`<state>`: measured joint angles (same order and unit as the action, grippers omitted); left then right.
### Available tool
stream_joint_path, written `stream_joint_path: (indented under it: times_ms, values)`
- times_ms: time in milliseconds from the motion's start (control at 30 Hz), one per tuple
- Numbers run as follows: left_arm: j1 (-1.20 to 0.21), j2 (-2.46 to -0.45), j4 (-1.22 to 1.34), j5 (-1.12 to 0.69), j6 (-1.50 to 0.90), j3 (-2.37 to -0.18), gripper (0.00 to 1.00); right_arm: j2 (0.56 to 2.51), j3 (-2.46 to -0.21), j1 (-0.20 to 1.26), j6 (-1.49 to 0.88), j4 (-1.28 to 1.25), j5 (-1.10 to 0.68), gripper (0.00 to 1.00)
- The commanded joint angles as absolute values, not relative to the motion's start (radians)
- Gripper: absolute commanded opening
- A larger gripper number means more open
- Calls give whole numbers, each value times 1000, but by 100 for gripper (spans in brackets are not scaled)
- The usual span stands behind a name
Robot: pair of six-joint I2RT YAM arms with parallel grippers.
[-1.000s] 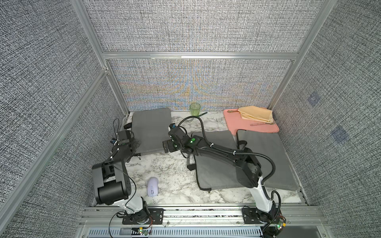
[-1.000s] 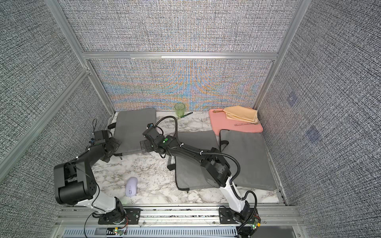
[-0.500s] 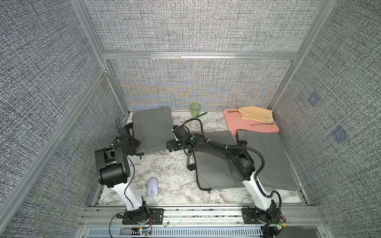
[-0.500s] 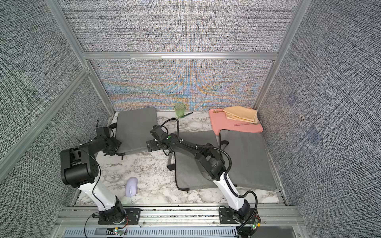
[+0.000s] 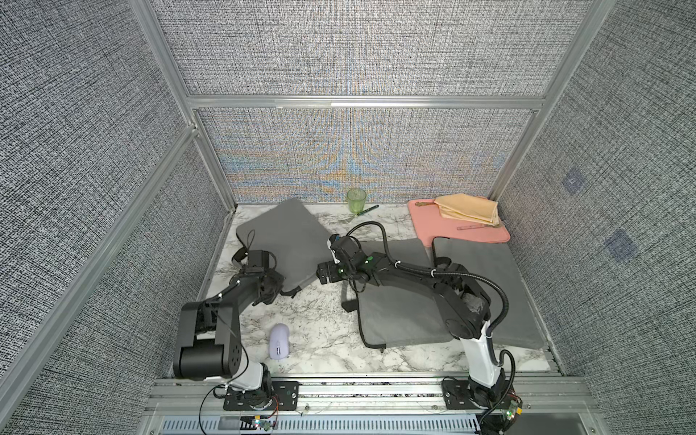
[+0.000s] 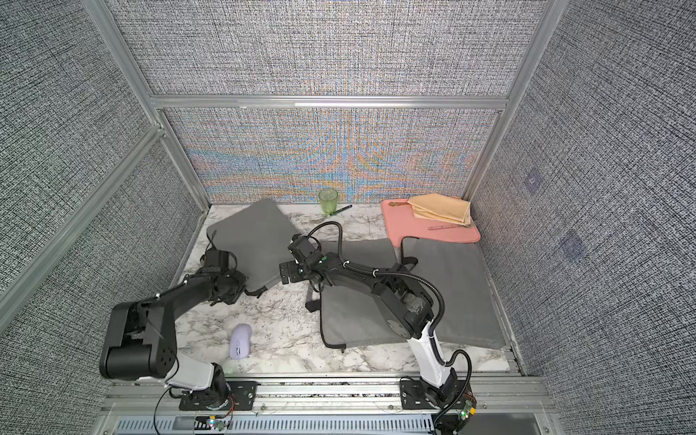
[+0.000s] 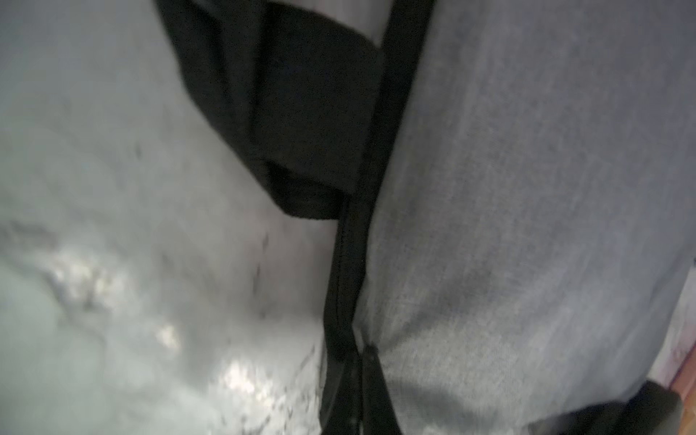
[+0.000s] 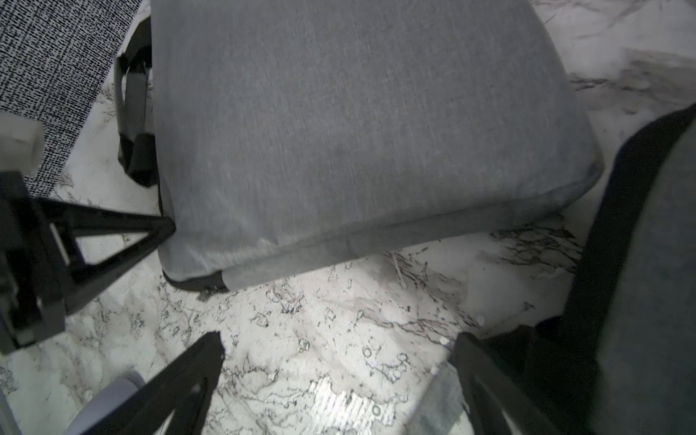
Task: Put the mouse into the laptop bag
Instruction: Adjust the zippered laptop bag at the center of the board.
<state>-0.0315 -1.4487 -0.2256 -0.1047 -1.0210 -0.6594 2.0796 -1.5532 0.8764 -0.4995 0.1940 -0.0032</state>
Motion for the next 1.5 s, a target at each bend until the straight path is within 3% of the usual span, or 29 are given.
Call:
stream_joint_path:
  times_ms: [0,200,367,533,600,633,733,800,900,1067,1267,1467]
  values:
    - [-107,-1362,-212,-92,-1109,-583,0,2041,-1512,876,-508,156,16,99]
    - [-199,-1292,-216,-79,-1153,-578,0,1960,-1415,892,-531,114,6,94]
    - [-292,-1255,-234,7,-1208,-605,0,1924,-1334,926,-563,86,-15,65]
    - [-322,-1279,-203,-2,-1227,-615,0,1914,-1278,959,-585,70,-4,44]
    - [-328,-1296,-209,-4,-1225,-624,0,1913,-1265,964,-590,63,3,42]
    - [-328,-1302,-231,-1,-1227,-632,5,1914,-1262,966,-587,56,3,42]
    - [-327,-1290,-295,22,-1218,-648,58,1932,-1268,983,-564,48,11,43]
    - [-325,-1255,-348,67,-1196,-664,79,1953,-1277,996,-551,44,13,43]
    - [-324,-1185,-398,191,-1142,-675,82,1987,-1288,1011,-529,32,19,44]
    - [-246,-1079,-441,239,-1060,-672,83,2046,-1322,1035,-472,44,83,46]
    - [-90,-1090,-411,116,-986,-670,82,2110,-1370,1035,-425,65,136,46]
    - [-36,-1129,-379,93,-959,-671,82,2169,-1438,1037,-379,99,169,45]
